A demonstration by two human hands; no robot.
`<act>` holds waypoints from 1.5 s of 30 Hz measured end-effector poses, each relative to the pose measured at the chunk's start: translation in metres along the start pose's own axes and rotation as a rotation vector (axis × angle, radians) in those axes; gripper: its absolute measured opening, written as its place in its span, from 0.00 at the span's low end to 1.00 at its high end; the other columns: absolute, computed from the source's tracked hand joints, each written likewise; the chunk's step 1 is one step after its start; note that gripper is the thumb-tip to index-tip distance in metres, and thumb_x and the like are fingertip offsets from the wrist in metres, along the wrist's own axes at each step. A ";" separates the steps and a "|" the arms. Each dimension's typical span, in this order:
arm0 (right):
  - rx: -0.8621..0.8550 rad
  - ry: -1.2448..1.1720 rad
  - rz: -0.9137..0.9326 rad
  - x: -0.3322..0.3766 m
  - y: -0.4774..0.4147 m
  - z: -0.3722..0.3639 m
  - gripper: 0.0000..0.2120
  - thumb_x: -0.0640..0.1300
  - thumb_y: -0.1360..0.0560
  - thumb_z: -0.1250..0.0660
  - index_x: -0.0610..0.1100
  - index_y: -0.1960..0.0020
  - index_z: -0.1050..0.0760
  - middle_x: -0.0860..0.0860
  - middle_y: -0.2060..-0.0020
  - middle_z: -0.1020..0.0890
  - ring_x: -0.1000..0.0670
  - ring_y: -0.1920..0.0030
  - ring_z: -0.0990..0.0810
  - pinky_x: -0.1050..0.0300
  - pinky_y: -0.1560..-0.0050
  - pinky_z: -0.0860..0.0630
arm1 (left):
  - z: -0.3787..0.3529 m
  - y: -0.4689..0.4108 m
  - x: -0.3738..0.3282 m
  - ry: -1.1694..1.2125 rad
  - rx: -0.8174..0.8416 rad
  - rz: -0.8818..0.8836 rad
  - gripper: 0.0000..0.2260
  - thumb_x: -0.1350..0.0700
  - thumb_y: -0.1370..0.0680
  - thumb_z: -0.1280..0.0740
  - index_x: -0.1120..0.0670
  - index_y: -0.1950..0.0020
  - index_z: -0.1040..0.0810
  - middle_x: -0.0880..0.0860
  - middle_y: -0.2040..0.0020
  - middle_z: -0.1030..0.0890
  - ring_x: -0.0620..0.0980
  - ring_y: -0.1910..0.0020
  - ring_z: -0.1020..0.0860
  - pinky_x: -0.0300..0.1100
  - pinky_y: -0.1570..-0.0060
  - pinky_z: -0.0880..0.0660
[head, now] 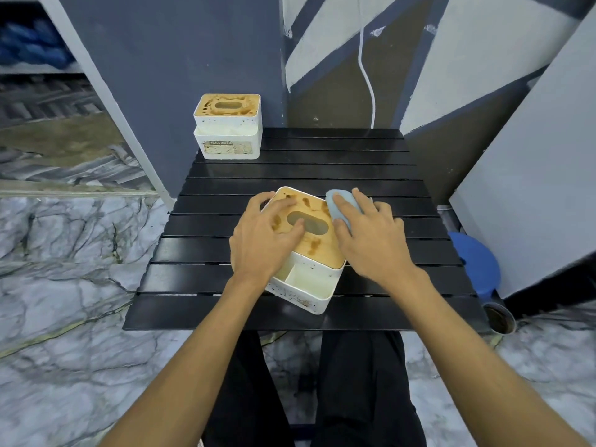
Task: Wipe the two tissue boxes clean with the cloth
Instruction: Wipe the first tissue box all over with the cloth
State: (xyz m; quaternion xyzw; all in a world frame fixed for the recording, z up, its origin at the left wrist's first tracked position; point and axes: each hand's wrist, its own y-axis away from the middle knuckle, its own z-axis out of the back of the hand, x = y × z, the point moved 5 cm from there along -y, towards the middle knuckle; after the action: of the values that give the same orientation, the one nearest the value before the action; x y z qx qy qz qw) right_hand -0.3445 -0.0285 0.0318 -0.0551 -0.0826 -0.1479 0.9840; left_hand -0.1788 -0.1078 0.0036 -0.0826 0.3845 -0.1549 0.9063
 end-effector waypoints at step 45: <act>-0.083 -0.002 0.056 0.028 0.016 -0.007 0.23 0.53 0.19 0.46 0.54 0.25 0.39 0.48 0.24 0.39 0.41 0.34 0.34 0.41 0.45 0.30 | 0.004 0.008 -0.012 0.302 -0.054 0.120 0.24 0.56 0.25 0.28 0.52 0.30 0.28 0.41 0.39 0.32 0.34 0.43 0.35 0.19 0.45 0.40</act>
State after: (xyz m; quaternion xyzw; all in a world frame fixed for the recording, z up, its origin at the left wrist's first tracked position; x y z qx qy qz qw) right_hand -0.3125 -0.0223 0.0284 -0.0984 -0.0757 -0.1236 0.9845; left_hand -0.1819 -0.0959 0.0119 -0.0599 0.5246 -0.1009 0.8433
